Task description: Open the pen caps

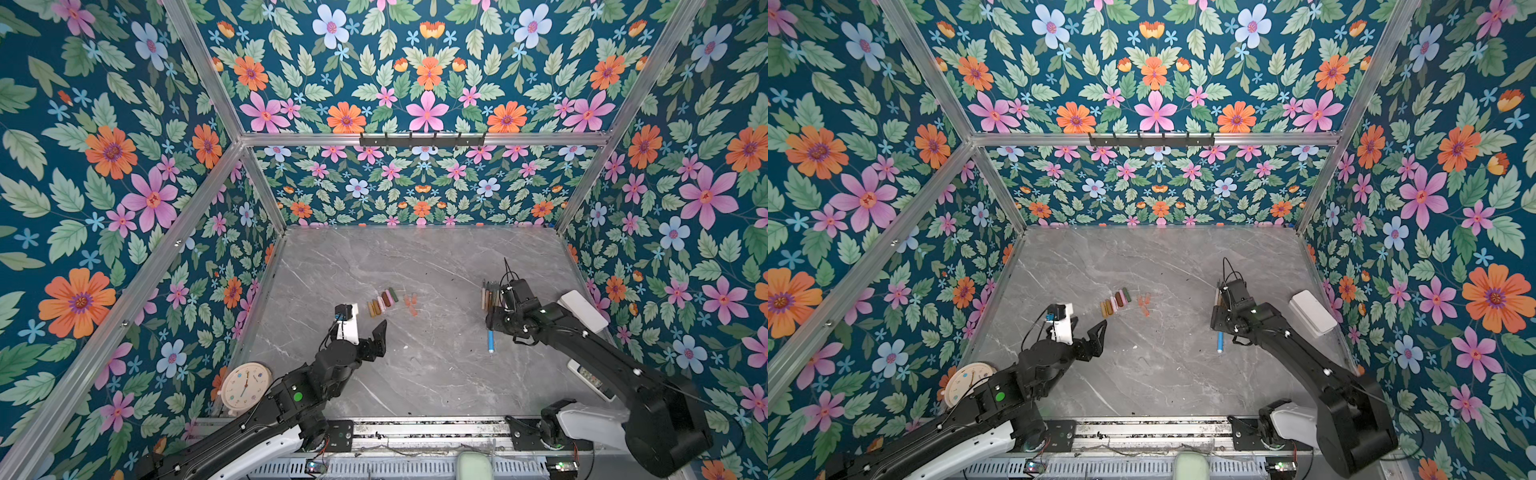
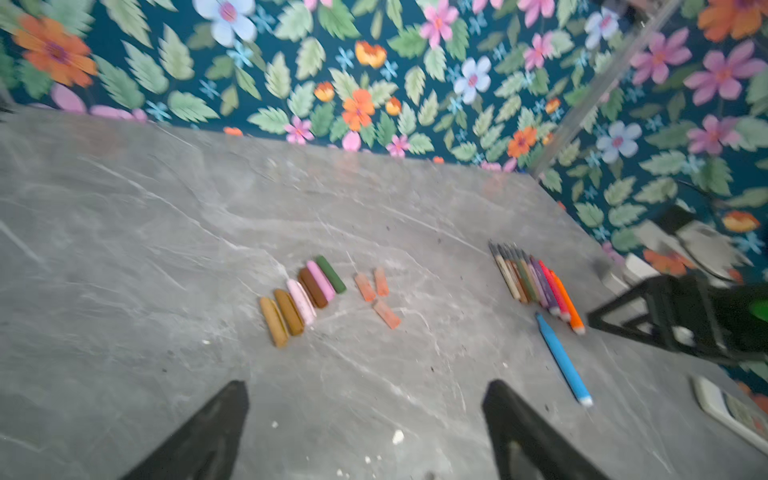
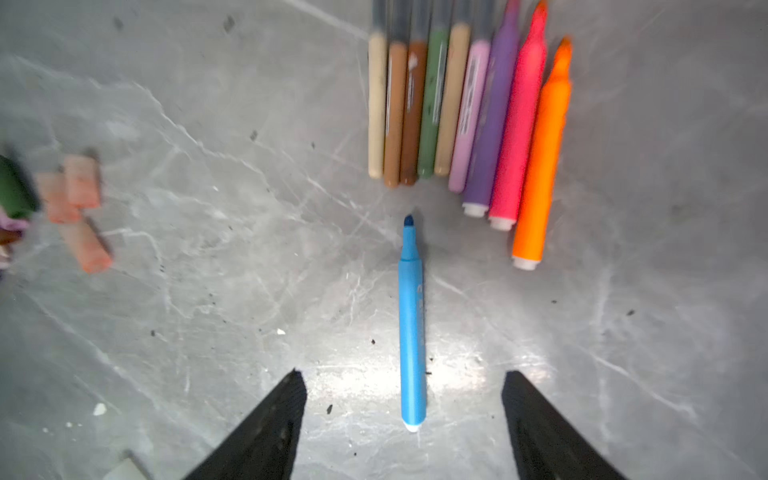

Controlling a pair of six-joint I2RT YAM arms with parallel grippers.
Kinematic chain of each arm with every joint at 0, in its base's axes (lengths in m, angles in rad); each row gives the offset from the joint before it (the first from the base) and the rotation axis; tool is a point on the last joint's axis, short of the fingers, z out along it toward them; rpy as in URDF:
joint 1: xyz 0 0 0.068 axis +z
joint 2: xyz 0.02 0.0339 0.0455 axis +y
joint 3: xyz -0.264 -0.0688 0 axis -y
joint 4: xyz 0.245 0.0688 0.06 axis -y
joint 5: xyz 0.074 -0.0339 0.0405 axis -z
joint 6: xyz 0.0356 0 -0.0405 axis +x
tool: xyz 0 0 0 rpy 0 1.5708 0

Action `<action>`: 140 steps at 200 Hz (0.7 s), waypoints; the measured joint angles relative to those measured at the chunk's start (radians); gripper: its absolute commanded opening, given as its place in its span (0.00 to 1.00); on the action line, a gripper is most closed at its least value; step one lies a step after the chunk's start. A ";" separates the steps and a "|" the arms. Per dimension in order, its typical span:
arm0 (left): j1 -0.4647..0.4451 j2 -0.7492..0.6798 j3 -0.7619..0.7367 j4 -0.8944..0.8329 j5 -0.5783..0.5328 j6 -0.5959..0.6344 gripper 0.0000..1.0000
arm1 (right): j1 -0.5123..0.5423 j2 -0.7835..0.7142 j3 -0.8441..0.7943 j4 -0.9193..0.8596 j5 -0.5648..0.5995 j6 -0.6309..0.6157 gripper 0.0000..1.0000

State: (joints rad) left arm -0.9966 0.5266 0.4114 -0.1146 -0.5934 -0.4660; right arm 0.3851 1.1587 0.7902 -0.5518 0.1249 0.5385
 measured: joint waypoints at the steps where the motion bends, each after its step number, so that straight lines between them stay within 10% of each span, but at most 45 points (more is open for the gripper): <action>1: 0.000 0.000 -0.003 0.006 -0.013 0.003 0.99 | 0.000 -0.004 0.000 0.000 0.003 0.000 0.91; 23: 0.002 0.024 -0.082 0.142 -0.226 0.075 0.99 | 0.000 -0.139 -0.039 0.048 0.150 -0.027 0.99; 63: 0.078 0.301 -0.320 0.877 -0.444 0.511 0.99 | -0.001 -0.283 -0.437 0.554 0.369 -0.320 0.98; 140: 0.290 0.872 -0.279 1.611 -0.562 0.868 1.00 | -0.073 -0.021 -0.575 1.141 0.430 -0.546 0.98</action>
State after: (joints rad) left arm -0.7063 1.3983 0.1326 1.4960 -1.1557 0.4023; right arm 0.3119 1.1374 0.2157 0.5888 0.5549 -0.0074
